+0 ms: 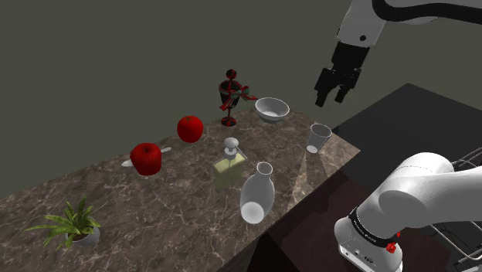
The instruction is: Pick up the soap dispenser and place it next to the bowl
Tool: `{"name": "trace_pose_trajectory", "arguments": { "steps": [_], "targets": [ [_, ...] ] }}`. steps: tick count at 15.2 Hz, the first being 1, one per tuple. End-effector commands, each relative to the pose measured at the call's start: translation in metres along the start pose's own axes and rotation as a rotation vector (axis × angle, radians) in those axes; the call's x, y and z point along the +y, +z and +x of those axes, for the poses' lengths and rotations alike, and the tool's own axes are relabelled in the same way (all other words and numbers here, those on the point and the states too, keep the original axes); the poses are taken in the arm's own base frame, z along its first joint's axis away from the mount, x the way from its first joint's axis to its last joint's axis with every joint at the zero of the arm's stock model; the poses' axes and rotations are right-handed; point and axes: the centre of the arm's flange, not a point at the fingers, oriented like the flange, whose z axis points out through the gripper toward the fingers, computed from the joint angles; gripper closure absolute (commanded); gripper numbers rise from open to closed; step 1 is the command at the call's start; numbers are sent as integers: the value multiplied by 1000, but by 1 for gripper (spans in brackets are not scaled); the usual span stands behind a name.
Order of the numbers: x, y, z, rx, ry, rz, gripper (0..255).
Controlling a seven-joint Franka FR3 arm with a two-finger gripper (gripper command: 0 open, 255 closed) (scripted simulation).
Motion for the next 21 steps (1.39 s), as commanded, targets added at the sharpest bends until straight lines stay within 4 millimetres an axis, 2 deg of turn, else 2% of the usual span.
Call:
{"name": "trace_pose_trajectory", "arguments": {
  "steps": [1, 11, 21],
  "targets": [
    [0, 0, 0, 0, 0, 0, 0],
    [-126, 60, 31, 66, 50, -95, 0],
    [-243, 129, 73, 132, 101, -189, 0]
  ]
}}
